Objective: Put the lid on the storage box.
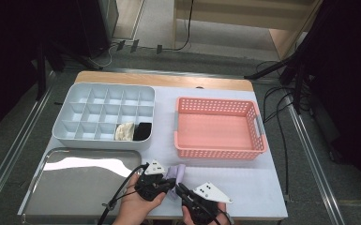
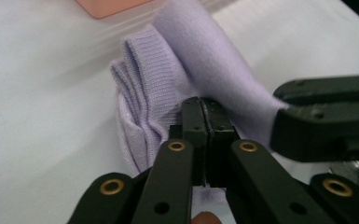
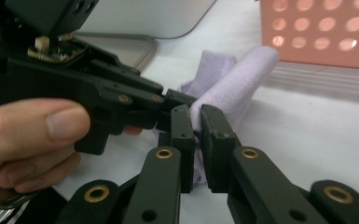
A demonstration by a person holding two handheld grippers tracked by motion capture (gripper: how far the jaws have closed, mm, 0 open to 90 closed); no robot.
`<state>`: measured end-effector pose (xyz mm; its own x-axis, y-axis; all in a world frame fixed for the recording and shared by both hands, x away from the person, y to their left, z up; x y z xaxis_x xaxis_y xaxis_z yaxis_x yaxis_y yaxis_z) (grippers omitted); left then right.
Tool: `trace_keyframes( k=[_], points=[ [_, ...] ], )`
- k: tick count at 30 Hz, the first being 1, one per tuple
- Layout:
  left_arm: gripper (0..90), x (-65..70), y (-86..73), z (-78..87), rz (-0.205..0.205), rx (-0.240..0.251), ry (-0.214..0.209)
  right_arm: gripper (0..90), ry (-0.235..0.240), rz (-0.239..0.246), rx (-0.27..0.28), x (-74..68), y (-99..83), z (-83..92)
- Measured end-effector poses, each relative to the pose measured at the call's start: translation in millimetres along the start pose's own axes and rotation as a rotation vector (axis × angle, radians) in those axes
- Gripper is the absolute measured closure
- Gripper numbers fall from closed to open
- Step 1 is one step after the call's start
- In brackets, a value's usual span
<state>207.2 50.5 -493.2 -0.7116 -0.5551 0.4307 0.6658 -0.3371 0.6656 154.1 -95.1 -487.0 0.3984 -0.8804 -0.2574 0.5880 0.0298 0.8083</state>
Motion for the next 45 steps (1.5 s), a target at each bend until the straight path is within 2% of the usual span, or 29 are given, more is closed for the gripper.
trace_keyframes(
  k=[1, 3, 5, 6, 8, 10, 11, 13, 16, 20, 23, 25, 26, 29, 31, 33, 35, 38, 42, 45],
  points=[
    [84.0, -0.1, 1.2, 2.3, 0.009, 0.009, 0.001, 84.4, 0.002, 0.008, -0.004, -0.9, -0.6, -0.5],
    [75.2, -0.4, 4.3, 9.4, 0.014, 0.041, 0.031, 84.5, 0.003, 0.026, -0.006, -2.9, -1.7, -1.5],
    [68.4, -2.1, 7.7, 17.0, 0.022, 0.077, 0.031, 84.4, 0.013, 0.029, -0.019, -4.5, -2.7, -2.4],
    [69.1, -3.8, 8.9, 19.0, 0.023, 0.09, 0.036, 84.4, 0.016, 0.036, -0.027, -5.2, -3.6, -3.5],
    [76.1, -7.4, 8.9, 18.3, 0.022, 0.083, 0.041, 84.4, 0.015, 0.044, -0.037, -7.2, -5.7, -5.6],
    [82.9, -9.7, 6.0, 13.1, 0.016, 0.058, 0.051, 84.4, 0.023, 0.053, -0.039, -9.4, -6.5, -7.9],
    [85.3, -9.9, 4.7, 10.7, 0.011, 0.046, 0.071, 84.4, 0.022, 0.058, -0.039, -10.9, -6.7, -8.6],
    [89.2, -9.9, 4.0, 8.8, 0.003, 0.042, 0.082, 84.4, 0.033, 0.07, -0.041, -15.0, -7.1, -10.1],
    [90.0, -10.8, 3.5, 8.5, 0.005, 0.038, 0.07, 84.2, 0.039, 0.102, -0.055, -21.6, -9.6, -14.1],
    [88.0, -14.2, 3.6, 11.0, 0.035, 0.052, 0.041, 84.1, 0.043, 0.104, -0.06, -26.6, -11.7, -19.8],
    [79.9, -18.7, 6.9, 20.4, 0.06, 0.095, 0.044, 84.2, 0.041, 0.096, -0.063, -26.4, -11.1, -21.1],
    [76.5, -20.1, 8.7, 27.8, 0.07, 0.133, 0.023, 84.2, 0.037, 0.098, -0.059, -26.2, -11.3, -21.4],
    [73.8, -19.4, 9.3, 31.0, 0.067, 0.145, 0.002, 84.2, 0.036, 0.098, -0.057, -25.9, -11.2, -21.6],
    [64.4, -13.6, 9.7, 35.1, 0.025, 0.165, -0.043, 84.2, 0.031, 0.093, -0.053, -25.4, -10.9, -22.3],
    [57.5, -10.7, 9.3, 32.2, 0.022, 0.144, -0.078, 84.2, 0.031, 0.09, -0.051, -24.8, -10.5, -22.8],
    [51.9, -8.6, 8.6, 26.0, 0.006, 0.115, -0.072, 84.2, 0.031, 0.087, -0.054, -25.1, -10.7, -22.5],
    [55.7, -8.8, 8.3, 22.6, 0.008, 0.107, -0.051, 84.2, 0.028, 0.093, -0.053, -25.6, -10.9, -22.3],
    [84.4, -11.9, 9.5, 21.3, 0.03, 0.098, -0.063, 83.2, 0.028, 0.101, -0.053, -26.1, -11.0, -21.0],
    [85.7, -13.5, 9.3, 20.1, 0.032, 0.098, -0.053, 78.1, 0.053, 0.086, -0.058, -24.3, -9.5, -14.2],
    [85.7, -15.6, 8.8, 21.1, 0.036, 0.101, -0.051, 80.6, 0.081, 0.092, -0.037, -23.7, -7.2, -2.2]
  ],
)
Point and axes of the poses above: each handheld gripper's, and its own axes: z roughly backward along the jaws, y roughly out of its top, x roughly to its right, the point moved 3 cm from there along -z, roughly forward along the jaws, and after that the axes turned 9 degrees about -y, right-handed, at the moved point
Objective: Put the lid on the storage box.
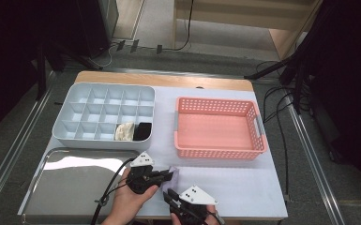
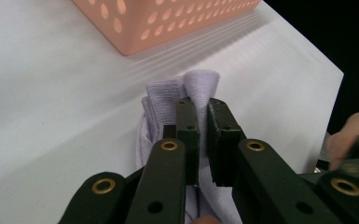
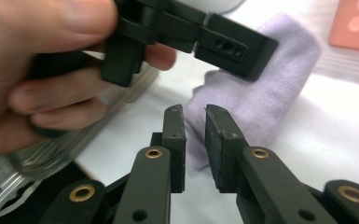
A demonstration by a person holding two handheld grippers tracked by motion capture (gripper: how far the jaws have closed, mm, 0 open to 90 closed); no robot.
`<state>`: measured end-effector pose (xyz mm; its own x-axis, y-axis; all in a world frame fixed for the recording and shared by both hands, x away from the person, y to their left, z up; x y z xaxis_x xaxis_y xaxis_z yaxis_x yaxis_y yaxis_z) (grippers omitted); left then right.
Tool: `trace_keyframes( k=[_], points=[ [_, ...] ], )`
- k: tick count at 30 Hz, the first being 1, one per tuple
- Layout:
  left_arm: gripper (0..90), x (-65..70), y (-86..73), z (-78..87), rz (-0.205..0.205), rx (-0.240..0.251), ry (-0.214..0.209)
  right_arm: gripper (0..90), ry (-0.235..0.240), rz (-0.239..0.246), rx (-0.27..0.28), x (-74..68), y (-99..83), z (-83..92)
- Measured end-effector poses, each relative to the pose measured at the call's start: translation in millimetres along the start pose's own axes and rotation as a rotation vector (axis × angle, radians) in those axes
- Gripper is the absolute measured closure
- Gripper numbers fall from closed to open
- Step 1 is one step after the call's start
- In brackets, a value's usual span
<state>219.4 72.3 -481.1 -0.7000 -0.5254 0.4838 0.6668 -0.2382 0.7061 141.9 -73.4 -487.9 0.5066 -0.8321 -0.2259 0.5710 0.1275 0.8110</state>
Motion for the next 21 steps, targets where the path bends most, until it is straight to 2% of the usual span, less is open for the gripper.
trace_keyframes(
  k=[2, 5, 8, 11, 13, 14, 17, 19, 21],
  points=[
    [85.7, -0.9, -0.5, 0.4, 0.006, 0.002, -0.002, 84.1, 0.02, -0.01, 0.028, 1.8, 3.0, 9.0],
    [85.6, -1.4, -1.0, -0.6, 0.012, 0.001, 0.0, 87.4, -0.023, -0.026, 0.078, 7.2, 7.8, 13.2],
    [85.4, -1.4, -0.9, -1.1, 0.016, -0.003, 0.003, 87.0, -0.046, -0.02, 0.049, 8.7, 6.1, 1.1],
    [83.7, -1.6, -0.8, -0.6, 0.019, -0.007, 0.009, 86.9, -0.069, 0.014, -0.002, 6.7, -0.5, -14.1],
    [72.8, -2.9, -0.6, 0.4, 0.029, -0.006, 0.038, 87.5, -0.07, 0.012, 0.001, 6.7, -3.3, -19.2],
    [62.3, -4.4, -0.6, 1.0, 0.041, -0.003, 0.055, 87.9, -0.071, 0.006, -0.001, 7.4, -3.0, -19.4],
    [43.1, -10.9, -2.4, 2.1, 0.1, -0.004, 0.072, 88.3, -0.072, 0.003, -0.002, 8.8, -3.3, -19.3],
    [41.4, -13.6, -4.5, 1.9, 0.137, 0.005, 0.053, 88.5, -0.077, 0.002, 0.001, 8.8, -4.2, -19.3],
    [41.5, -13.7, -6.0, -0.2, 0.148, -0.013, 0.045, 88.6, -0.082, 0.012, 0.002, 8.3, -4.4, -19.2]
  ],
)
Point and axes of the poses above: each handheld gripper's, and its own axes: z roughly backward along the jaws, y roughly out of its top, x roughly to its right, the point moved 3 cm from there along -z, roughly forward along the jaws, and after that the axes turned 9 degrees about -y, right-handed, at the moved point
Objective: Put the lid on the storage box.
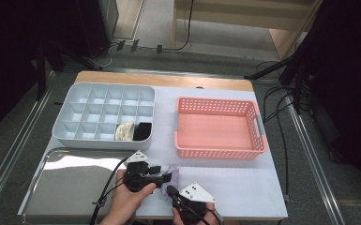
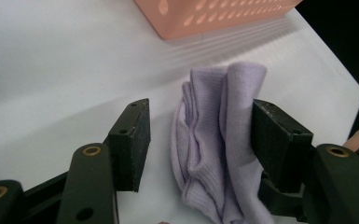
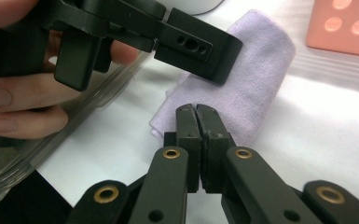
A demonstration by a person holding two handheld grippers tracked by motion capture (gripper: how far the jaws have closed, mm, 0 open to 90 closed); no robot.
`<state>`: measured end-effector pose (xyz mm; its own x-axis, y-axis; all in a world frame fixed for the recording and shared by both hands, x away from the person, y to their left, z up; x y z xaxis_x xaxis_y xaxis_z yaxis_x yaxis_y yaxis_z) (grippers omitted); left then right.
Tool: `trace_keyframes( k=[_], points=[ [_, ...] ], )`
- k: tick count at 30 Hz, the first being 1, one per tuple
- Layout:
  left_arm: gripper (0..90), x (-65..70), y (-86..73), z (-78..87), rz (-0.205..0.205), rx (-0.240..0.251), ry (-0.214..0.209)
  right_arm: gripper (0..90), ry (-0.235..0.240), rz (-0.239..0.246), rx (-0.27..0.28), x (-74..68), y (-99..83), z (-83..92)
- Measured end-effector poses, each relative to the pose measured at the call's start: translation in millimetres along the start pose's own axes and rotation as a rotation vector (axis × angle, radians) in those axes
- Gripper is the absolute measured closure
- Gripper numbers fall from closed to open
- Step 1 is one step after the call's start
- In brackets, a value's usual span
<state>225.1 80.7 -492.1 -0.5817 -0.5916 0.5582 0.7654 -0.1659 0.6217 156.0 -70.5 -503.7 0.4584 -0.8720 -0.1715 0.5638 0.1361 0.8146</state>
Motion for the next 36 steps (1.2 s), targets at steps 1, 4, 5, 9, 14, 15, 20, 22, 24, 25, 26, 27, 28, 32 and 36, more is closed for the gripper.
trace_keyframes(
  k=[1, 4, 5, 9, 14, 15, 20, 22, 24, 25, 26, 27, 28, 32, 36],
  points=[
    [41.6, 0.5, -0.4, -0.8, -0.003, -0.007, 0.001, 88.8, -0.003, 0.003, 0.002, -0.1, -0.1, -0.1],
    [44.8, 1.9, -1.6, -3.5, 0.004, -0.025, -0.015, 89.2, -0.004, 0.0, 0.007, 0.3, -0.9, -0.8],
    [48.5, 2.9, -2.2, -4.6, 0.015, -0.028, -0.027, 89.3, -0.003, -0.003, 0.008, 0.6, -1.3, -0.8],
    [68.1, 5.0, -1.9, -5.1, 0.007, -0.047, -0.063, 89.1, -0.005, 0.0, 0.013, 1.5, -1.8, -0.4],
    [72.8, 7.3, -2.4, -0.6, -0.033, -0.017, -0.062, 81.2, 0.015, 0.032, 0.061, 2.2, -0.5, 5.4],
    [72.9, 7.3, -1.7, 1.4, -0.039, -0.009, -0.058, 80.0, 0.016, 0.035, 0.074, 3.1, 0.1, 7.1],
    [73.1, 3.9, 2.2, 15.3, -0.054, 0.038, -0.038, 74.4, 0.005, -0.016, 0.15, 13.9, 6.3, 15.4],
    [73.1, 2.5, 2.4, 20.9, -0.06, 0.055, -0.032, 71.0, -0.004, -0.027, 0.164, 19.1, 8.3, 15.5],
    [73.0, 1.0, 2.3, 26.0, -0.07, 0.068, -0.02, 69.2, -0.018, -0.02, 0.169, 22.7, 9.1, 14.7],
    [73.0, 0.3, 2.1, 28.6, -0.071, 0.079, -0.019, 65.9, -0.035, -0.005, 0.173, 24.0, 9.5, 14.1],
    [72.9, -0.1, 1.9, 31.2, -0.068, 0.089, -0.018, 64.1, -0.06, 0.01, 0.171, 24.8, 9.9, 13.4],
    [72.9, -1.0, 1.7, 34.0, -0.068, 0.095, -0.013, 63.3, -0.075, 0.015, 0.168, 26.0, 10.3, 12.7],
    [72.9, -2.0, 1.4, 36.8, -0.07, 0.099, -0.008, 61.3, -0.083, 0.012, 0.164, 27.6, 11.1, 12.1],
    [72.9, -6.3, 0.4, 48.3, -0.071, 0.126, 0.016, 51.9, -0.149, 0.032, 0.137, 33.8, 13.3, 9.3],
    [73.0, -11.7, -0.6, 59.6, -0.064, 0.146, 0.027, 46.1, -0.167, 0.037, 0.124, 38.2, 15.3, 7.9]
  ],
)
Point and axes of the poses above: each handheld gripper's, and its own axes: z roughly backward along the jaws, y roughly out of its top, x roughly to its right, the point moved 3 cm from there along -z, roughly forward along the jaws, and after that the axes turned 9 degrees about -y, right-handed, at the moved point
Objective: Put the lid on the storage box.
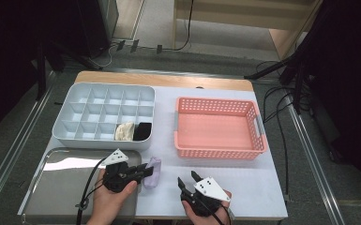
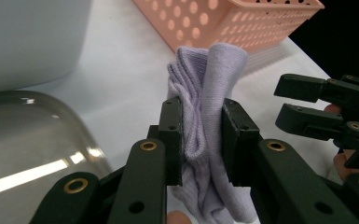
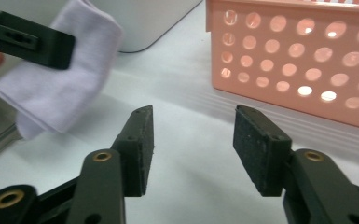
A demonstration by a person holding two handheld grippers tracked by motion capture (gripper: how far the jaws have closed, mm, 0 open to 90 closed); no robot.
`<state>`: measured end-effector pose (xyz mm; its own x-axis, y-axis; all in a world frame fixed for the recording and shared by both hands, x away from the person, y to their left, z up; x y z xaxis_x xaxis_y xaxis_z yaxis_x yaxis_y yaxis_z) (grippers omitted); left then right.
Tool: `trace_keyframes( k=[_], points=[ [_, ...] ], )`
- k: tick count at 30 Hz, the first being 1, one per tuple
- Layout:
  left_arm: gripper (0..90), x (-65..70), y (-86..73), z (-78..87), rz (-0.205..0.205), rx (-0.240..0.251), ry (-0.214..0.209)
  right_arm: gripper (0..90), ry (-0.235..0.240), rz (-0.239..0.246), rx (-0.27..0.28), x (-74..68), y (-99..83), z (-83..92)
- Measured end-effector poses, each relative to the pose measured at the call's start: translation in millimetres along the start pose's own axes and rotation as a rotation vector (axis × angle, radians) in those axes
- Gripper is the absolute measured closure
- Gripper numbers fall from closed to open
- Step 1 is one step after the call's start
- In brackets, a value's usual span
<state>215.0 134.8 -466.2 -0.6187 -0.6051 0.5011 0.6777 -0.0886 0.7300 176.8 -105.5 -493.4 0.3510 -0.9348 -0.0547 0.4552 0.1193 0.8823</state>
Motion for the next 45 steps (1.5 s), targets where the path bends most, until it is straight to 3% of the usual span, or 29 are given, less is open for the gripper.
trace_keyframes(
  k=[15, 18, 22, 31, 45],
  points=[
    [73.3, -18.0, 2.5, 37.6, 0.014, 0.062, 0.036, 32.5, 0.004, 0.015, -0.015, 8.3, 4.2, -4.9],
    [73.5, -19.7, 2.5, 40.6, 0.024, 0.074, 0.038, 30.7, 0.01, 0.011, -0.022, 7.8, 4.5, -5.5],
    [73.9, -18.4, 0.0, 38.4, 0.007, 0.059, 0.049, 29.1, 0.02, 0.02, -0.031, 6.4, 4.9, -7.7],
    [74.6, -21.2, -2.2, 47.0, 0.003, 0.065, 0.046, 28.2, 0.035, 0.016, -0.035, 8.2, 5.1, -8.8],
    [74.6, -45.2, 7.4, 84.4, 0.036, 0.115, 0.114, 29.2, 0.028, 0.028, -0.032, 10.1, 4.6, -11.3]
  ],
)
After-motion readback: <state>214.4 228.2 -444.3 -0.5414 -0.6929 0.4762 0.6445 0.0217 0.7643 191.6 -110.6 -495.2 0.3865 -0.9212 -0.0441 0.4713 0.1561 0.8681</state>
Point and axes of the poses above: each handheld gripper's, and its own axes: z roughly backward along the jaws, y roughly out of its top, x roughly to its right, the point moved 3 cm from there along -z, roughly forward along the jaws, and after that the axes turned 9 degrees about -y, right-handed, at the moved point
